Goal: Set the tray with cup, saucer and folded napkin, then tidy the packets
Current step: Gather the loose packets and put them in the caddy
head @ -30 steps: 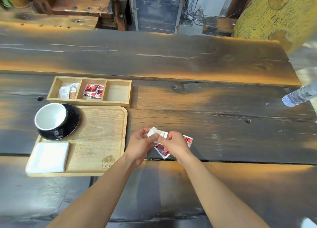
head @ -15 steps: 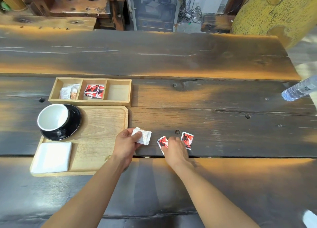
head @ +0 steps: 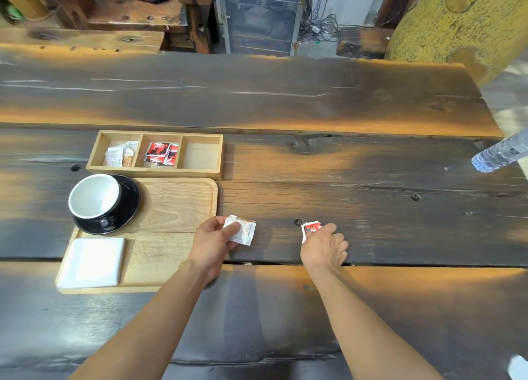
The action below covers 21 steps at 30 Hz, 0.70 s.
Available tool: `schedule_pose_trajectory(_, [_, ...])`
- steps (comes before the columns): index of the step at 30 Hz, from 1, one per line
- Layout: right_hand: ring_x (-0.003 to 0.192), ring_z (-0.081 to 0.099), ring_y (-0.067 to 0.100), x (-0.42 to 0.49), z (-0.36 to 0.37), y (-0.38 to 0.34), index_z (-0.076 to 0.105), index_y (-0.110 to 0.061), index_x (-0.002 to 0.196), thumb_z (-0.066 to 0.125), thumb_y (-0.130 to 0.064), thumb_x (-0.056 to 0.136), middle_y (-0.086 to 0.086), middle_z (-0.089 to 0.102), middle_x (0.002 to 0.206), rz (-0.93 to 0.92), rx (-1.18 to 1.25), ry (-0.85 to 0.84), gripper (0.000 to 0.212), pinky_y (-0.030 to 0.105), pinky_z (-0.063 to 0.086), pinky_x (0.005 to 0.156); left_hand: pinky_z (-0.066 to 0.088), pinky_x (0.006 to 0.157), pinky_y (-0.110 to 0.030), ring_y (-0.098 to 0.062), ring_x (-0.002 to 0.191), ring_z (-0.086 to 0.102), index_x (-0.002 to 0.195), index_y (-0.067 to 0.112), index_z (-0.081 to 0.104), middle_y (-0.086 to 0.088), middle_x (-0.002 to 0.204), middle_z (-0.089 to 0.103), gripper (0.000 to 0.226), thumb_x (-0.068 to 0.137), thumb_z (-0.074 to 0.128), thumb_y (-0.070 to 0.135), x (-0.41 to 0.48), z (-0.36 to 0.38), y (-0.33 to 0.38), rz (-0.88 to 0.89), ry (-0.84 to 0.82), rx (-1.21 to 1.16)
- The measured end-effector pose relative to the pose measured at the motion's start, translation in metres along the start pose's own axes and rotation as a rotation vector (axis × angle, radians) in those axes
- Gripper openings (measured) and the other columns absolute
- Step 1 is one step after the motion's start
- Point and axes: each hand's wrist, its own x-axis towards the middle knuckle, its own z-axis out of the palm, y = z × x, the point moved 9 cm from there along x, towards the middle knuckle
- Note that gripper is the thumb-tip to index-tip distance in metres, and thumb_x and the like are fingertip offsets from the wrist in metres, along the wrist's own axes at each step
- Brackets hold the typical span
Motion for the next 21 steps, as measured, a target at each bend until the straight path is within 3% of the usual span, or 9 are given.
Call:
schedule_pose_trajectory(3, [0.123, 0.049, 0.043, 0.005, 0.001, 0.004, 0.041, -0.004, 0.126, 0.070, -0.026, 0.090, 0.026, 0.055, 0.132, 0.124, 0.138, -0.020, 0.051, 0.050, 0.041, 0.100, 0.059, 0.087, -0.040, -0.027, 0.090, 0.068, 0.103, -0.002, 0.061, -0.019, 0.098, 0.068, 0.010, 0.093, 0.064, -0.004, -0.001, -0.007, 0.010, 0.011, -0.011, 0.011])
schedule_pose_trajectory(7, [0.128, 0.046, 0.044, 0.006, -0.002, 0.004, 0.044, 0.000, 0.132, 0.071, -0.024, 0.089, 0.025, 0.052, 0.138, 0.190, 0.175, -0.043, 0.055, 0.050, 0.041, 0.103, 0.060, 0.078, -0.035, -0.023, 0.083, 0.068, 0.098, 0.000, 0.060, -0.016, 0.094, 0.067, 0.008, 0.093, 0.063, -0.005, -0.001, -0.023, 0.035, 0.040, -0.020, 0.020])
schedule_pose_trajectory(12, [0.113, 0.058, 0.044, -0.015, -0.012, -0.057, 0.038, -0.010, 0.116, 0.054, -0.015, 0.096, 0.021, 0.063, 0.121, -0.137, 0.086, -0.015, 0.026, 0.048, 0.042, 0.092, 0.061, 0.079, -0.037, -0.024, 0.083, 0.072, 0.097, 0.001, 0.062, -0.016, 0.093, 0.072, 0.007, 0.092, 0.064, -0.004, 0.008, -0.065, 0.089, 0.115, -0.005, 0.019])
schedule_pose_trajectory(15, [0.094, 0.061, 0.042, -0.028, -0.021, -0.116, 0.034, -0.012, 0.109, 0.047, -0.014, 0.100, 0.023, 0.065, 0.110, -0.242, 0.233, -0.080, 0.015, 0.044, 0.047, 0.079, 0.061, 0.076, -0.036, -0.023, 0.085, 0.075, 0.103, 0.001, 0.067, -0.014, 0.097, 0.076, 0.010, 0.094, 0.065, 0.001, 0.021, -0.100, 0.138, 0.192, 0.006, 0.073])
schedule_pose_trajectory(17, [0.080, 0.060, 0.027, -0.041, -0.029, -0.168, 0.039, -0.012, 0.113, 0.043, -0.014, 0.103, 0.019, 0.066, 0.107, -0.341, 0.386, -0.124, 0.010, 0.036, 0.045, 0.063, 0.059, 0.065, -0.028, -0.020, 0.077, 0.075, 0.102, 0.003, 0.069, -0.011, 0.091, 0.078, 0.009, 0.094, 0.066, 0.002, 0.033, -0.127, 0.174, 0.251, 0.023, 0.122])
schedule_pose_trajectory(21, [0.086, 0.057, 0.018, -0.072, -0.039, -0.283, 0.042, -0.017, 0.115, 0.040, -0.019, 0.106, 0.006, 0.060, 0.106, -0.611, 0.470, -0.159, 0.010, 0.026, 0.039, 0.059, 0.059, 0.069, -0.034, -0.025, 0.077, 0.072, 0.096, 0.005, 0.069, -0.012, 0.087, 0.075, 0.008, 0.091, 0.068, -0.001, 0.068, -0.181, 0.248, 0.344, 0.071, 0.306])
